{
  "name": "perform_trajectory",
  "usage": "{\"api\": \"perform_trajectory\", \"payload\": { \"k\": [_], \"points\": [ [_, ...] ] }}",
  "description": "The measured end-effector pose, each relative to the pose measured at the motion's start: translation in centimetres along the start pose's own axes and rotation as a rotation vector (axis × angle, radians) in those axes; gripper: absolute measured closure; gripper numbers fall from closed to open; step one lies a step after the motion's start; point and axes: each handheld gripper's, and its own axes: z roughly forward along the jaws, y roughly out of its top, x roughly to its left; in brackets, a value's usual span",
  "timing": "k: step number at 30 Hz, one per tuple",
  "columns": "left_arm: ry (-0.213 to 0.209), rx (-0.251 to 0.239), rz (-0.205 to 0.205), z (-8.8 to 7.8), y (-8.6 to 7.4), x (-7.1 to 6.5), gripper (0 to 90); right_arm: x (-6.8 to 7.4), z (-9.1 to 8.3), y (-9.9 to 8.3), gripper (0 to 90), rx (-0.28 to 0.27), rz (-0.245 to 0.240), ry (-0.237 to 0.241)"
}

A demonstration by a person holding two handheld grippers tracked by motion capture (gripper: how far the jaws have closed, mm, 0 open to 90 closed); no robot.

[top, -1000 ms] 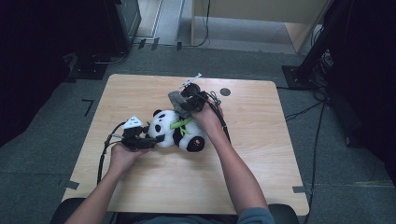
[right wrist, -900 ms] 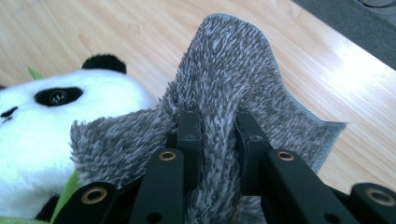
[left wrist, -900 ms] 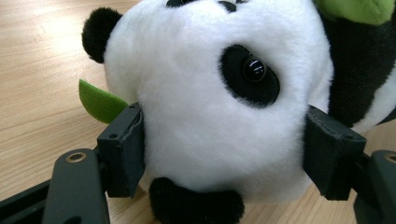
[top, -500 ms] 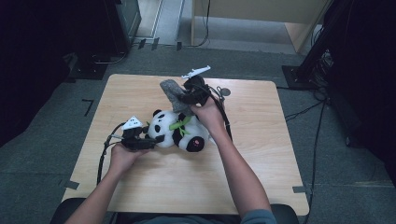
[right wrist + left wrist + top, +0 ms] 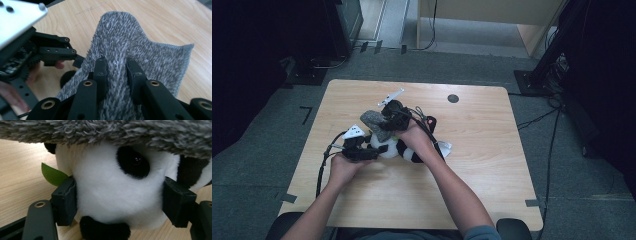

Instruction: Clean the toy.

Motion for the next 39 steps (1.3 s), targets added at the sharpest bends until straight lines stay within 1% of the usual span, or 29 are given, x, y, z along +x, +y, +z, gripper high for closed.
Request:
{"api": "perform_trajectory", "payload": {
  "k": [5,8,10,12,14,17,19,21,24,25,28,29,31,32,34,35,36,38,39],
  "points": [
    [0.008,0.008,0.004,0.1,0.2,-0.2,25.5,-0.5,-0.2,-0.4,75.3,0.002,-0.026,-0.023],
    [0.006,0.01,0.002,0.1,0.3,-0.1,25.6,-1.3,-0.4,-0.7,75.6,-0.002,0.011,-0.016],
    [0.005,0.008,-0.002,0.1,0.3,-0.1,25.7,-2.1,-0.7,-0.9,75.8,0.009,0.028,-0.048],
    [0.004,0.008,-0.002,0.1,0.3,-0.1,25.8,-3.1,-0.9,-1.2,76.0,0.023,0.063,-0.074],
    [0.002,0.006,-0.004,0.1,0.3,-0.1,26.2,-3.9,-1.1,-1.6,76.0,0.041,0.083,-0.086],
    [0.0,0.003,-0.008,0.1,0.4,-0.1,26.6,-4.9,-1.5,-2.1,75.9,0.055,0.085,-0.104],
    [-0.001,0.002,-0.006,0.2,0.4,-0.2,26.7,-5.3,-1.8,-2.3,75.5,0.055,0.083,-0.123],
    [-0.003,0.001,-0.006,0.2,0.4,-0.2,26.7,-5.6,-2.1,-2.4,75.4,0.05,0.09,-0.134],
    [-0.003,0.002,-0.004,0.2,0.4,-0.2,26.7,-6.0,-2.4,-2.6,75.5,0.041,0.105,-0.123],
    [-0.003,0.002,-0.003,0.2,0.4,-0.2,26.7,-6.1,-2.4,-2.6,75.6,0.039,0.111,-0.112],
    [-0.005,0.001,-0.003,0.2,0.4,-0.2,26.7,-6.6,-2.7,-2.7,75.7,0.038,0.119,-0.118],
    [-0.006,0.001,-0.003,0.2,0.4,-0.2,26.6,-6.7,-3.0,-2.7,75.9,0.041,0.117,-0.131],
    [-0.006,0.001,0.001,0.2,0.4,-0.1,26.6,-6.9,-3.5,-2.6,76.4,0.038,0.117,-0.173],
    [-0.007,0.0,0.004,0.2,0.4,-0.1,26.6,-7.1,-3.8,-2.6,76.7,0.037,0.127,-0.19],
    [-0.011,-0.002,0.012,0.2,0.3,0.0,26.5,-7.4,-4.4,-2.5,76.7,0.031,0.14,-0.205],
    [-0.011,-0.003,0.018,0.2,0.2,0.0,26.4,-7.5,-4.7,-2.5,76.7,0.026,0.144,-0.194],
    [-0.011,-0.001,0.025,0.2,0.2,0.0,26.4,-7.4,-5.0,-2.5,76.7,0.016,0.137,-0.178],
    [-0.009,-0.006,0.029,0.2,0.2,-0.1,26.2,-7.1,-5.5,-2.3,76.7,-0.001,0.122,-0.169],
    [-0.011,-0.006,0.029,0.2,0.2,0.0,26.0,-6.8,-5.8,-2.1,76.7,-0.017,0.116,-0.156]
  ]
}}
